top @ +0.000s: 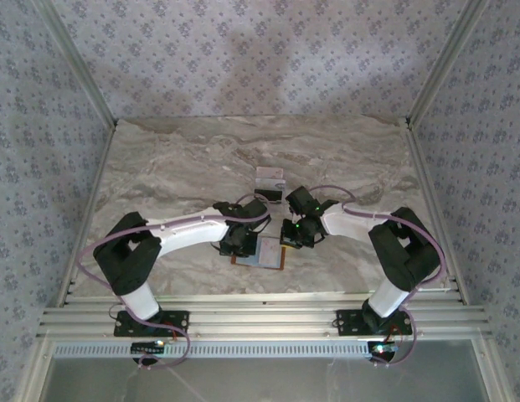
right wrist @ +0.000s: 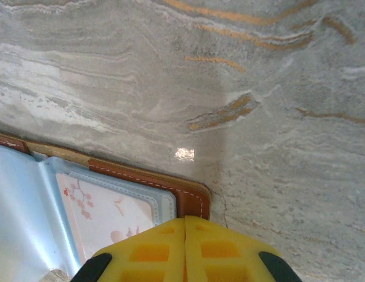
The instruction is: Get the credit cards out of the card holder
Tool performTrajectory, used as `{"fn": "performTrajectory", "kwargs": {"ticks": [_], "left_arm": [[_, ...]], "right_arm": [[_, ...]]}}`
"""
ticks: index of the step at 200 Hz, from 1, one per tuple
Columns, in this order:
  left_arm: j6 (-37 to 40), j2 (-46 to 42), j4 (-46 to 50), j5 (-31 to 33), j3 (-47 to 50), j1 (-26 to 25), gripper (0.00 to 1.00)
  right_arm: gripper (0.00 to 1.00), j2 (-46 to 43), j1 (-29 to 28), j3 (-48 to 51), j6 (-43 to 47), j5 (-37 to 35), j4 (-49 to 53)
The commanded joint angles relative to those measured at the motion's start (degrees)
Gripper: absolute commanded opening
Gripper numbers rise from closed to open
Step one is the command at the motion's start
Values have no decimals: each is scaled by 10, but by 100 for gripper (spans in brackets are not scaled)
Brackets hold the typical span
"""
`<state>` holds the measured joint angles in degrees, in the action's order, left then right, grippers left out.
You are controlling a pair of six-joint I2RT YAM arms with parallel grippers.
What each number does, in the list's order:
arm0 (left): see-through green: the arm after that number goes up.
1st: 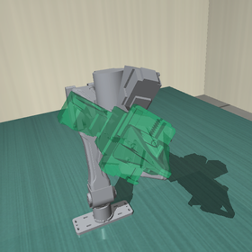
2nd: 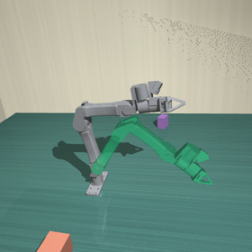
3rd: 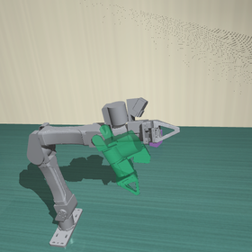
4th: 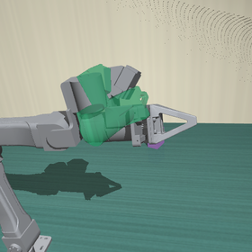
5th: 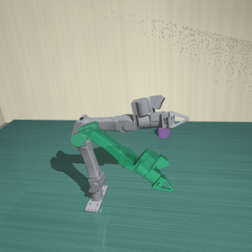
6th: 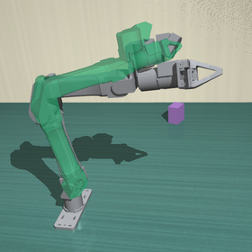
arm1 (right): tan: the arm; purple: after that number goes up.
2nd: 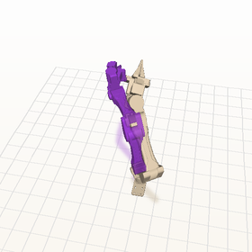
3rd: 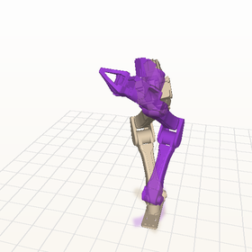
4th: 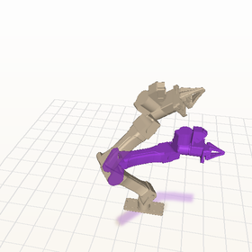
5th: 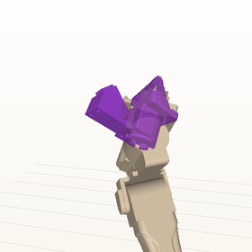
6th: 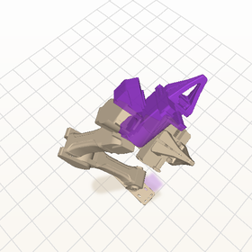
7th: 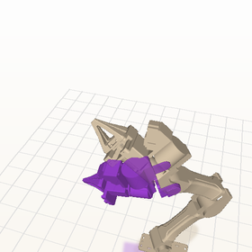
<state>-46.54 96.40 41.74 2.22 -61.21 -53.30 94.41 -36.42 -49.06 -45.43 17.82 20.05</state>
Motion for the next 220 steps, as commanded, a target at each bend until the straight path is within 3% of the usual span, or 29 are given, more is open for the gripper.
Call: {"fn": "performTrajectory", "kwargs": {"ticks": [1,65,109,158,220], "left_arm": [[-3,-35,26,21,16,10,2],[3,-119,46,21,54,53,4],[23,-145,-13,-52,56,70,9],[17,-99,-139,-186,50,77,13],[22,-25,-151,-213,13,79,14]], "right_arm": [[7,9,-6,-8,8,-19,44],[10,-19,-10,-27,13,-43,83],[22,-36,-19,-36,8,-47,102],[30,-34,-45,-43,-16,-45,102],[30,-6,-64,-40,-32,-49,87]]}}
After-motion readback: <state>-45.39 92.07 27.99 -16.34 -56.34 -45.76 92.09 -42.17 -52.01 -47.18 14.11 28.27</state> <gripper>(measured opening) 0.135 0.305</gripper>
